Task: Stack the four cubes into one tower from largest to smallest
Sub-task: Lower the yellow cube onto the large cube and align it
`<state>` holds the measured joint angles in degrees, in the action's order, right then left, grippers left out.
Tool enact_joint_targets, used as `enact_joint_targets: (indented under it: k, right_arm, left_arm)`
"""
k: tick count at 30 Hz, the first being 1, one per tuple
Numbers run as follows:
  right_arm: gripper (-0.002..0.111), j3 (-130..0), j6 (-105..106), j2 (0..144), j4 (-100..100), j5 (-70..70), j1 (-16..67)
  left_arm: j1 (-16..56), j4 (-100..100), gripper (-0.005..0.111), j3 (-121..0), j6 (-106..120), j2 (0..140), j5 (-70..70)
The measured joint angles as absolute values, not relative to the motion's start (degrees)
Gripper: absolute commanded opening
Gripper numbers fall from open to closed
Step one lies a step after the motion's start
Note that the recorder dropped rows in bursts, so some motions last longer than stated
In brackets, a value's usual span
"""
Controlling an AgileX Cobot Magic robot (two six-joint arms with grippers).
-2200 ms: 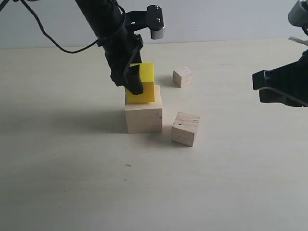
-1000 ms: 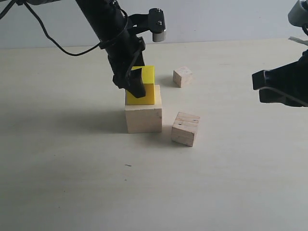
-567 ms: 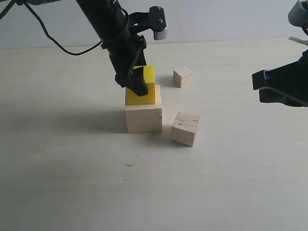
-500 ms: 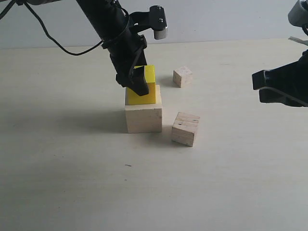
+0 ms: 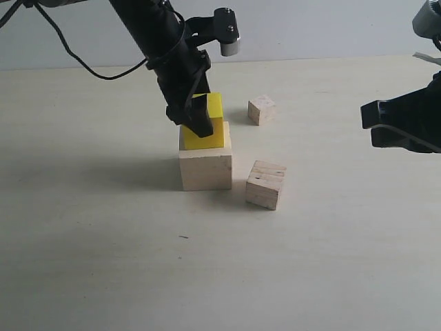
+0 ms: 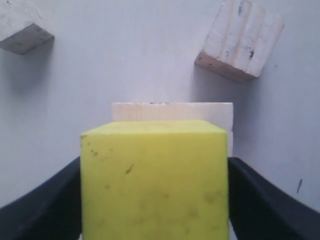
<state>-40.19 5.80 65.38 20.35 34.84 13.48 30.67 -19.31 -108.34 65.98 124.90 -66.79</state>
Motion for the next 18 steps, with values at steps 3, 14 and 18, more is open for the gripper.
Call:
enact_joint_targets:
  k: [3,14,18]
  right_arm:
    - [0.000,-40.2,5.8,65.4,20.4,34.8,13.5]
    - [0.000,-40.2,5.8,65.4,20.4,34.8,13.5]
    - [0.000,-40.2,5.8,65.4,20.4,34.8,13.5]
  left_arm:
    - [30.7,-19.3,0.069,-108.3,66.0,124.9,-67.5]
    - [30.7,-19.3,0.069,-108.3,66.0,124.9,-67.6]
    - [30.7,-19.3,0.075,-108.3,66.0,124.5,-67.9]
